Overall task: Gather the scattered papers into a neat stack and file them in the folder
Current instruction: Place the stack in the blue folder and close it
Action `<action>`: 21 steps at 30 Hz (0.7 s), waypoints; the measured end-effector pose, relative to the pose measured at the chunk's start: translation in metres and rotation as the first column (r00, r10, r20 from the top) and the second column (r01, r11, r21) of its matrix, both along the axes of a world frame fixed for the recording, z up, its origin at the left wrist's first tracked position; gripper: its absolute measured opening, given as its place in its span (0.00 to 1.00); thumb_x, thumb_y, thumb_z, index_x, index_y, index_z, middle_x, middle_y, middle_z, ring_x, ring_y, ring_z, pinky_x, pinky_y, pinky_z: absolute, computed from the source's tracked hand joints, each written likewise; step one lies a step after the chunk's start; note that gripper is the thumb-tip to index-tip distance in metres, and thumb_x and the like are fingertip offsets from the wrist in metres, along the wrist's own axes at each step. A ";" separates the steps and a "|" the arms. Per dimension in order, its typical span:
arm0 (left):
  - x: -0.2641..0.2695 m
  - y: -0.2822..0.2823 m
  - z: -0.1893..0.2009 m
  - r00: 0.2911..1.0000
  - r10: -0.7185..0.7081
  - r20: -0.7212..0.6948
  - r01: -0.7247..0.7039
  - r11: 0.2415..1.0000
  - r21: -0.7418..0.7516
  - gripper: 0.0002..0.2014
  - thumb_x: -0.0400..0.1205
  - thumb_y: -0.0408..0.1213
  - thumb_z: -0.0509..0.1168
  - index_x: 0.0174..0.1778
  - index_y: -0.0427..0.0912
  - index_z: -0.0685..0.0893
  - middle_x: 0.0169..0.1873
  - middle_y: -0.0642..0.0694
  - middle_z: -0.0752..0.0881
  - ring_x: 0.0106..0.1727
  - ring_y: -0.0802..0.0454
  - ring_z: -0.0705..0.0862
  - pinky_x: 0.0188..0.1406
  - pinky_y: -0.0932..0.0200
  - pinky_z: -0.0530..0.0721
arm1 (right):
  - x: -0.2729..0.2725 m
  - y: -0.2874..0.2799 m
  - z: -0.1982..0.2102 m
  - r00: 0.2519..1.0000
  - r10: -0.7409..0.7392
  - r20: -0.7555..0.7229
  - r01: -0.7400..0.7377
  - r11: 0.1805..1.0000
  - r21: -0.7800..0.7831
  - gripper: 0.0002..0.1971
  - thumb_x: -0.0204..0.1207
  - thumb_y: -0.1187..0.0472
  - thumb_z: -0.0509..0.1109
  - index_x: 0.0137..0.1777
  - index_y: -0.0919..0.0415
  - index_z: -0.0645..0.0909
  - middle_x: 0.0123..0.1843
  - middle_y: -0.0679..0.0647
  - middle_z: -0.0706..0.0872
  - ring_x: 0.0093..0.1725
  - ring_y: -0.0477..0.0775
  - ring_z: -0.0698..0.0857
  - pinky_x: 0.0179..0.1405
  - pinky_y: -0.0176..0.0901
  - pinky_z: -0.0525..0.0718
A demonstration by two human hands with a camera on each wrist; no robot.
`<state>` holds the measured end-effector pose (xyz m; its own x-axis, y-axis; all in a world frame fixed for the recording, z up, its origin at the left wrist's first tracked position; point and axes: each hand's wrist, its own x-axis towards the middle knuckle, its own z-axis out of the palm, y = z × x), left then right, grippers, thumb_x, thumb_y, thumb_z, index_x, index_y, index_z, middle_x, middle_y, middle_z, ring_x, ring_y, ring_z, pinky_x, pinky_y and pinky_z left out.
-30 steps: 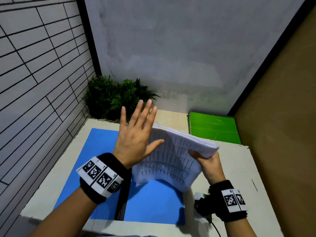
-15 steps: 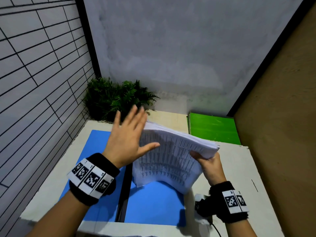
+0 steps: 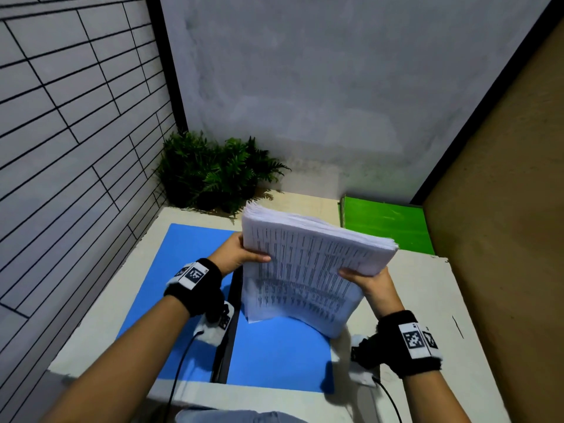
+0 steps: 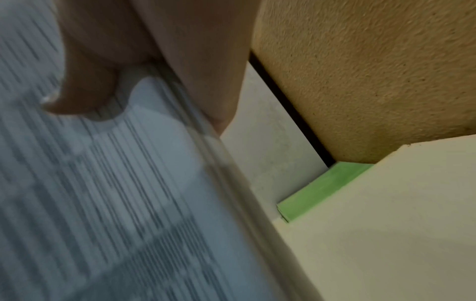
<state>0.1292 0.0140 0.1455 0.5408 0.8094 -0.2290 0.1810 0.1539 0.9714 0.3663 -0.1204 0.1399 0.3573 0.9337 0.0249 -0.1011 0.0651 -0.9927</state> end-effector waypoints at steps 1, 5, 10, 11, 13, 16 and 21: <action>0.004 0.000 -0.001 0.999 0.043 -0.003 -0.043 0.999 -0.011 0.32 0.49 0.38 0.83 0.50 0.43 0.83 0.35 0.59 0.92 0.48 0.59 0.88 0.61 0.47 0.84 | -0.002 0.002 -0.001 1.000 0.006 0.003 -0.005 1.000 -0.022 0.23 0.48 0.57 0.85 0.44 0.53 0.83 0.39 0.41 0.92 0.43 0.41 0.89 0.46 0.36 0.88; 0.013 -0.008 0.015 0.980 0.130 0.150 -0.142 0.988 0.066 0.18 0.56 0.29 0.80 0.39 0.51 0.89 0.34 0.58 0.92 0.42 0.63 0.89 0.41 0.62 0.89 | 0.006 0.008 0.017 0.997 -0.051 0.061 0.049 0.999 0.023 0.15 0.63 0.73 0.76 0.43 0.52 0.81 0.34 0.36 0.91 0.36 0.35 0.87 0.39 0.34 0.85; 0.005 -0.010 0.021 0.977 0.073 0.199 -0.090 0.993 0.079 0.23 0.61 0.27 0.76 0.47 0.51 0.81 0.36 0.64 0.91 0.43 0.65 0.88 0.38 0.70 0.87 | 0.016 0.012 0.022 0.994 -0.021 0.109 0.021 1.000 0.003 0.17 0.63 0.75 0.75 0.43 0.52 0.81 0.34 0.35 0.91 0.37 0.34 0.86 0.42 0.39 0.86; 0.005 -0.010 0.018 0.987 0.031 0.156 -0.044 0.996 0.077 0.23 0.60 0.29 0.77 0.49 0.51 0.82 0.37 0.63 0.91 0.44 0.66 0.88 0.39 0.69 0.87 | 0.015 0.011 0.016 0.995 -0.004 0.098 0.007 1.000 -0.027 0.16 0.60 0.69 0.79 0.44 0.53 0.81 0.35 0.37 0.91 0.38 0.35 0.87 0.44 0.41 0.86; 0.012 -0.009 0.008 0.998 -0.009 0.067 0.005 0.998 0.056 0.20 0.66 0.25 0.74 0.49 0.49 0.82 0.36 0.62 0.92 0.42 0.66 0.88 0.44 0.66 0.86 | 0.017 0.009 -0.004 0.999 0.015 0.045 -0.010 0.994 -0.110 0.22 0.54 0.61 0.83 0.49 0.55 0.83 0.40 0.40 0.92 0.43 0.38 0.88 0.48 0.37 0.87; 0.025 -0.013 -0.013 0.999 0.051 -0.019 -0.051 0.998 -0.048 0.19 0.70 0.20 0.70 0.55 0.39 0.81 0.49 0.45 0.89 0.50 0.53 0.87 0.61 0.50 0.81 | 0.013 0.009 -0.035 0.996 0.050 0.067 -0.033 0.971 -0.235 0.20 0.66 0.75 0.73 0.55 0.57 0.79 0.52 0.53 0.86 0.50 0.48 0.85 0.53 0.34 0.85; 0.032 -0.019 -0.046 0.986 0.125 -0.114 -0.130 0.991 -0.034 0.18 0.72 0.27 0.72 0.57 0.38 0.78 0.61 0.33 0.83 0.62 0.38 0.82 0.70 0.39 0.75 | 0.007 0.008 -0.056 0.985 -0.030 0.172 0.082 0.948 -0.307 0.13 0.70 0.76 0.70 0.42 0.56 0.81 0.37 0.42 0.90 0.41 0.40 0.87 0.50 0.39 0.84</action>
